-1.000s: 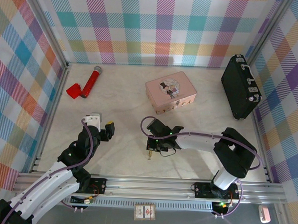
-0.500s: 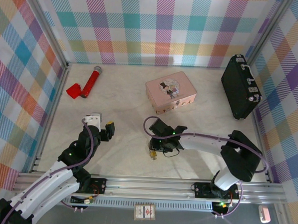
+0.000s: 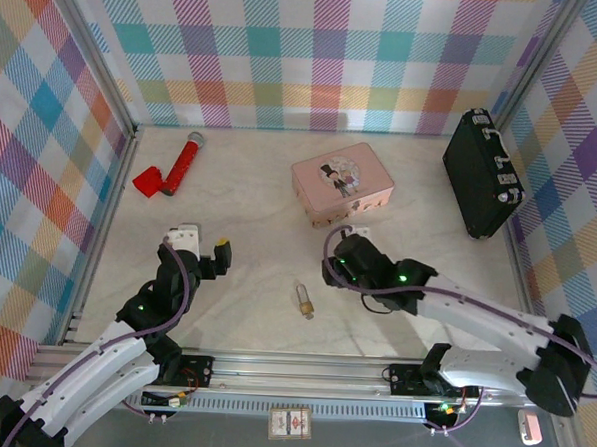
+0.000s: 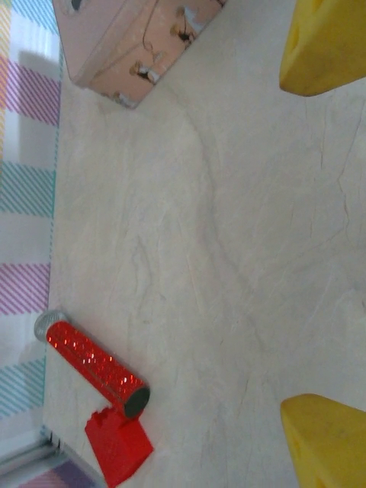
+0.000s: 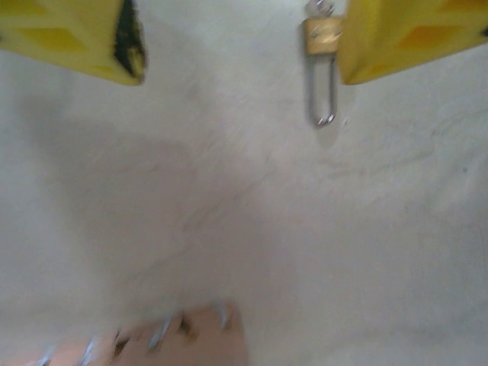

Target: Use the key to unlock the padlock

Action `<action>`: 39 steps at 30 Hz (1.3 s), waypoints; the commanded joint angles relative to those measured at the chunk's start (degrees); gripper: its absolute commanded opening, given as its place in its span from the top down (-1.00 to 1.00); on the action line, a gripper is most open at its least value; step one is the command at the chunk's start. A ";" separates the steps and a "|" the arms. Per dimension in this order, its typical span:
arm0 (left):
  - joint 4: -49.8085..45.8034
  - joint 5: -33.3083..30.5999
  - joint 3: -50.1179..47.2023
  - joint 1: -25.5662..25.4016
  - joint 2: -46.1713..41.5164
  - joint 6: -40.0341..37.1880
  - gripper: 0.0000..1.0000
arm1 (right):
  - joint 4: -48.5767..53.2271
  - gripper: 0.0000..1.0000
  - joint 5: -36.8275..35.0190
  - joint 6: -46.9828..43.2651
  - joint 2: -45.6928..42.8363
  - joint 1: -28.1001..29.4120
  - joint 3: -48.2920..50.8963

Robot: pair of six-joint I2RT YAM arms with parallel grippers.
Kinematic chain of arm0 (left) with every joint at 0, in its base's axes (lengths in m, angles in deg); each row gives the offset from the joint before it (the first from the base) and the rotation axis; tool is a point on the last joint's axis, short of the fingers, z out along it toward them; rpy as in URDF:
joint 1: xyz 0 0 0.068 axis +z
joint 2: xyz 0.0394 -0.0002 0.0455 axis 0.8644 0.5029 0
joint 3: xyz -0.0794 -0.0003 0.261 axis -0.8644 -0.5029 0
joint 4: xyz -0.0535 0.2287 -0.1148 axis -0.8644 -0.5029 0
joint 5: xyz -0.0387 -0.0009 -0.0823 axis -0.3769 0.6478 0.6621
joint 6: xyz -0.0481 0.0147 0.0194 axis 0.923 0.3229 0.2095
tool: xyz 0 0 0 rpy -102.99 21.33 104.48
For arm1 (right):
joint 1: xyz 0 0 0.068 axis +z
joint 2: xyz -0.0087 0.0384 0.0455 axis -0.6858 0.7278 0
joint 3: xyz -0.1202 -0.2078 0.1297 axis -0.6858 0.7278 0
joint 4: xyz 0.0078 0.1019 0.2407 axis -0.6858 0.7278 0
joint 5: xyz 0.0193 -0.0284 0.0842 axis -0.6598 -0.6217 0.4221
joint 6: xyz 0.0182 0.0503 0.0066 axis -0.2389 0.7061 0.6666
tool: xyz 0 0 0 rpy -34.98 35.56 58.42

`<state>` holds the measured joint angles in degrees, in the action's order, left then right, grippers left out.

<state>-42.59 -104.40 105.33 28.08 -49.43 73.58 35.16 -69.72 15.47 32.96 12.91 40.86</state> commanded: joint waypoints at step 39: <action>51.32 19.34 0.26 18.25 47.36 -21.84 -0.99 | -31.40 -0.98 -19.92 -22.30 -19.13 -23.51 26.38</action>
<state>6.78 -90.68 103.17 45.09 -2.18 52.36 6.99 -88.54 -5.75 14.27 -10.17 66.82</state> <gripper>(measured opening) 0.997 0.988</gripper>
